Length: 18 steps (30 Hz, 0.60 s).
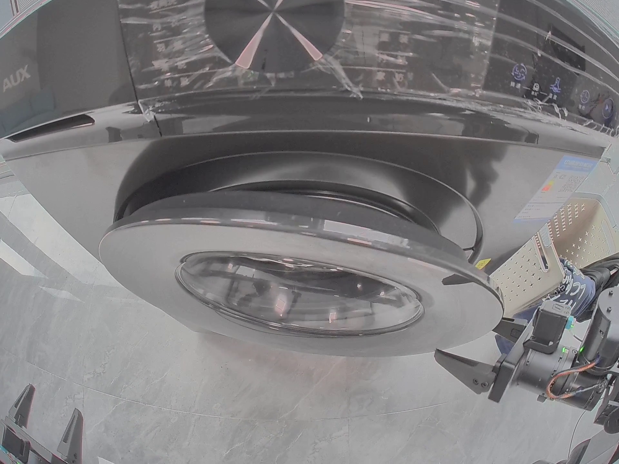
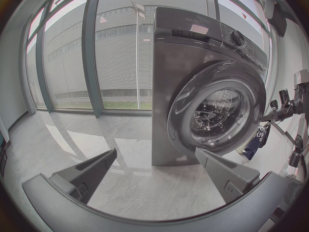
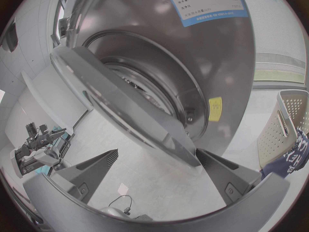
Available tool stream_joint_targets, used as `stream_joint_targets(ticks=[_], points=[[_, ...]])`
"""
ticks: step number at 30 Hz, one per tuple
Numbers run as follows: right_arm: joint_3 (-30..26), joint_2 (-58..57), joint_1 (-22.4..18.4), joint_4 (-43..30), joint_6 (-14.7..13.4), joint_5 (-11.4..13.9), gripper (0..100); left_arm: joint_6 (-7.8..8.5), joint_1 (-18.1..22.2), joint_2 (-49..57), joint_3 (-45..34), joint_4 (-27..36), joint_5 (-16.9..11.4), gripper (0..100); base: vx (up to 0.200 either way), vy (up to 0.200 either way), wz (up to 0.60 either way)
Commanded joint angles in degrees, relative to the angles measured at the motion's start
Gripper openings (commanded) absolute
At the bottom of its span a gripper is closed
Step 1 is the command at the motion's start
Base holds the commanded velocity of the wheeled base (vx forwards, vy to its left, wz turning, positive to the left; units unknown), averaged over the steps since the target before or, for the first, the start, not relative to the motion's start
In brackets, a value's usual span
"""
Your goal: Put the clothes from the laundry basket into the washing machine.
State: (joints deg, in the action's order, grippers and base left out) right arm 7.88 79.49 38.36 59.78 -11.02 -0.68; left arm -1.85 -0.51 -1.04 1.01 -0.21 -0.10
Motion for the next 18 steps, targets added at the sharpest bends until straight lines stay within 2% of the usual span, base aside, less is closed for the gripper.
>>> stream_joint_targets(ticks=[1,8,14,18], points=[[-2.0,-3.3,0.7,-0.1,-0.1,0.0,100,0.01,0.0,0.9,-0.9,-0.1,0.0,100,-0.200,0.000,0.00],[0.7,-1.6,1.3,0.1,-0.1,-0.1,100,0.01,0.0,0.9,-1.0,-0.1,0.0,100,0.000,0.000,0.00],[0.9,0.1,2.2,0.2,-0.1,0.1,100,0.01,0.0,0.9,-1.0,0.0,0.0,100,-0.200,0.000,0.00],[-1.5,-0.6,3.6,0.2,-0.3,0.1,100,0.01,0.0,0.9,-1.0,0.0,0.0,100,0.000,0.000,0.00]])
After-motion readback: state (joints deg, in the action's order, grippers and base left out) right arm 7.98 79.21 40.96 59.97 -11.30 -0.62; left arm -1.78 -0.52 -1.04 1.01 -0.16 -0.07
